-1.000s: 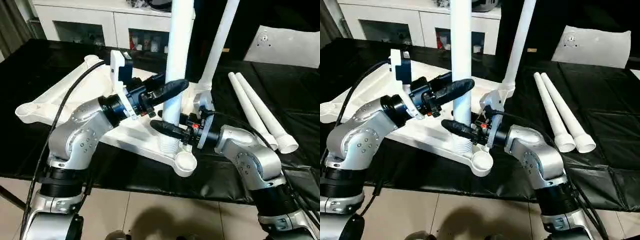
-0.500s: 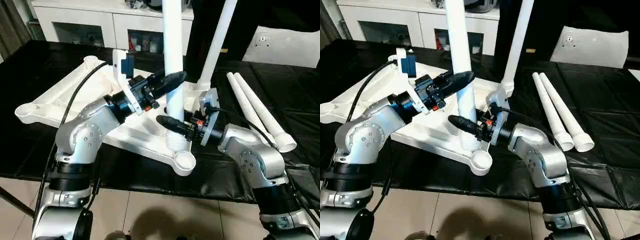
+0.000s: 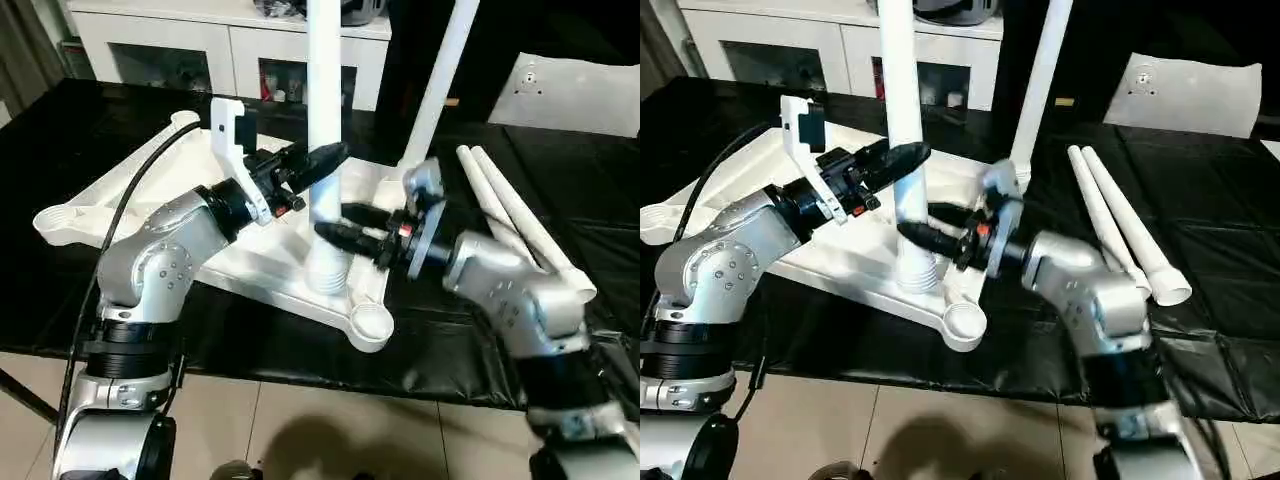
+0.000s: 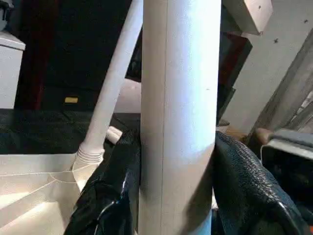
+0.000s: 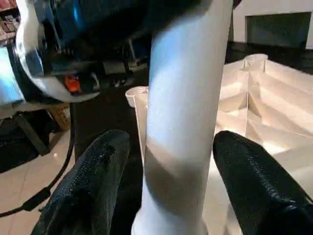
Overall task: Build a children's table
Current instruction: Pick table leg
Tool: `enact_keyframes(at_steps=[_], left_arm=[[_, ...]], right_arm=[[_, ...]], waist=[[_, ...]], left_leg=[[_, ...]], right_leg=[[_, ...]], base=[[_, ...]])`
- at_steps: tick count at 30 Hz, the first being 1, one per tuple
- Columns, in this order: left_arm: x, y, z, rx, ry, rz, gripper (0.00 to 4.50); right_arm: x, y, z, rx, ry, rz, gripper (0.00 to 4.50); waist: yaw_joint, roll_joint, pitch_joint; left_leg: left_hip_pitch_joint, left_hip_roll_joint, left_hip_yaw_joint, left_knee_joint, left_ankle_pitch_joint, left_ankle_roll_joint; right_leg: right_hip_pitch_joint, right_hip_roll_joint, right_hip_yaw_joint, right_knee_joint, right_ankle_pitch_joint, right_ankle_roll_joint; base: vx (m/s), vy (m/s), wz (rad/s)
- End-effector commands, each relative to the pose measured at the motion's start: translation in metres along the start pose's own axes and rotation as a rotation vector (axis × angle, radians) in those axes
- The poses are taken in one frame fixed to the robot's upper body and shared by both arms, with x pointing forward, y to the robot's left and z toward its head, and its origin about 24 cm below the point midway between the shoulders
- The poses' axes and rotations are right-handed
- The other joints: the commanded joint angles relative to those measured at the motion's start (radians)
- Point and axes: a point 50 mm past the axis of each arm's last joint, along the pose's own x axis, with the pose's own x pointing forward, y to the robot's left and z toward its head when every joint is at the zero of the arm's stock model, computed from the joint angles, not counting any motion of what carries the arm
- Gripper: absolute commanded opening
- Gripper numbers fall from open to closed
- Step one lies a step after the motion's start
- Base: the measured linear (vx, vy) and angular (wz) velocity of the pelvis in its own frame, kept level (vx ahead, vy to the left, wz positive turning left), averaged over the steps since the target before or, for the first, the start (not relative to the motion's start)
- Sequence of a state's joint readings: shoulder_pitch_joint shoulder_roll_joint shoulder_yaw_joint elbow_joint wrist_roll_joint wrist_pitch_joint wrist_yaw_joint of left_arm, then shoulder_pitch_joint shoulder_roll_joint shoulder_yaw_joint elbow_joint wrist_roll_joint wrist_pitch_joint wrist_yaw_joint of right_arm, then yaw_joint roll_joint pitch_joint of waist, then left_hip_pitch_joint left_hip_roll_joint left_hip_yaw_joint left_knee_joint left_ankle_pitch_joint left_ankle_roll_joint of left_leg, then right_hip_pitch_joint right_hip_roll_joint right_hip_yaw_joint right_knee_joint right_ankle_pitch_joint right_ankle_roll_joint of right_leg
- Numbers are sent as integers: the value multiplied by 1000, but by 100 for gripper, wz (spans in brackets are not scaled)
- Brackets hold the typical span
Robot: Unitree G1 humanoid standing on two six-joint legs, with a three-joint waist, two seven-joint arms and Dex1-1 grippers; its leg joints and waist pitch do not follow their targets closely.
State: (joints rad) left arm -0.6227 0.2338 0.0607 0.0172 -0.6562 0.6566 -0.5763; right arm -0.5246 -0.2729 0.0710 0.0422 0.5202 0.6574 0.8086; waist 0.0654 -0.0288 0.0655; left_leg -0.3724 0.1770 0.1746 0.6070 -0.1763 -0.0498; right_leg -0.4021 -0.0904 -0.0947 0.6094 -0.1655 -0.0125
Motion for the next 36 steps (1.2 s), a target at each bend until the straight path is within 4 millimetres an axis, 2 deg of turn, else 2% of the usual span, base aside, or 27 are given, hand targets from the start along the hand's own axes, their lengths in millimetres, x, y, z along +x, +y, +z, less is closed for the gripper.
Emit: enact_keyframes(at_steps=[1, 5, 6, 7, 11, 13, 18, 21, 27, 28, 33, 34, 36], left_arm=[[6, -12, 9, 24, 0, -93, 180], [5, -19, 8, 27, 22, -194, 180], [5, -20, 8, 27, 23, -203, 180], [4, -23, 9, 29, 28, -246, 180], [4, -30, 10, 46, 53, -356, 180], [6, -32, 10, 51, 57, -375, 180], [9, -34, 12, 62, 57, -413, 180], [10, -36, 13, 63, 54, -430, 180], [11, -39, 13, 68, 67, -475, 180], [11, -39, 13, 68, 68, -477, 180], [11, -41, 11, 67, 79, -492, 180], [12, -41, 11, 68, 85, -497, 180], [12, -42, 9, 69, 93, -504, 180]], right_arm=[[-3, -1, 5, -5, 18, 27, 308], [-6, -3, 4, -23, 61, 81, 308], [-6, -4, 5, -22, 62, 85, 308], [-7, -3, 6, -24, 66, 112, 308], [-9, -2, 8, -34, 106, 209, 308], [-10, -1, 7, -37, 131, 248, 308], [-11, -1, 4, -44, 167, 284, 308], [-11, -1, 3, -45, 180, 296, 308], [-10, -2, -2, -50, 200, 315, 308], [-10, -2, -1, -50, 198, 315, 281], [-9, -1, -1, -54, 187, 322, 255], [-9, -1, -1, -56, 184, 324, 231], [-8, 0, -1, -56, 181, 330, 225]], waist=[[6, -8, -75], [7, -14, -75], [9, -12, -74], [8, -16, -73], [10, -17, -74], [12, -20, -73], [20, -19, -74], [22, -22, -74], [23, -22, -74], [23, -23, -75], [23, -22, -75], [23, -21, -74], [23, -21, -75]], left_leg=[[9, 46, -14, -73, -189, -11], [8, 46, -13, -71, -183, -5], [8, 47, -13, -72, -184, -4], [8, 47, -12, -72, -184, -4], [9, 47, -13, -71, -186, -2], [8, 49, -13, -71, -186, -2], [12, 50, -12, -71, -182, -5], [11, 51, -13, -71, -187, -10], [11, 51, -13, -71, -186, -10], [11, 50, -13, -70, -185, -10], [11, 51, -14, -70, -186, -10], [11, 51, -14, -71, -186, -10], [10, 51, -14, -71, -187, -9]], right_leg=[[54, -59, 55, -76, -319, -130], [54, -60, 55, -73, -308, -140], [54, -62, 55, -73, -314, -140], [53, -62, 55, -74, -318, -143], [54, -62, 55, -74, -333, -140], [54, -63, 56, -73, -327, -145], [53, -63, 56, -71, -301, -162], [54, -64, 56, -71, -312, -158], [54, -64, 56, -70, -309, -160], [55, -64, 56, -71, -309, -161], [55, -63, 55, -69, -303, -163], [55, -63, 56, -70, -303, -164], [55, -63, 56, -70, -303, -164]], base=[[0, 0, 0], [0, 0, 0], [0, 0, 0], [0, 0, 0], [0, 0, 0], [0, 0, 0], [0, 0, 0], [0, 0, 0], [0, 0, 0], [0, 0, 0], [0, 0, 0], [0, 0, 0], [0, 0, 0]])
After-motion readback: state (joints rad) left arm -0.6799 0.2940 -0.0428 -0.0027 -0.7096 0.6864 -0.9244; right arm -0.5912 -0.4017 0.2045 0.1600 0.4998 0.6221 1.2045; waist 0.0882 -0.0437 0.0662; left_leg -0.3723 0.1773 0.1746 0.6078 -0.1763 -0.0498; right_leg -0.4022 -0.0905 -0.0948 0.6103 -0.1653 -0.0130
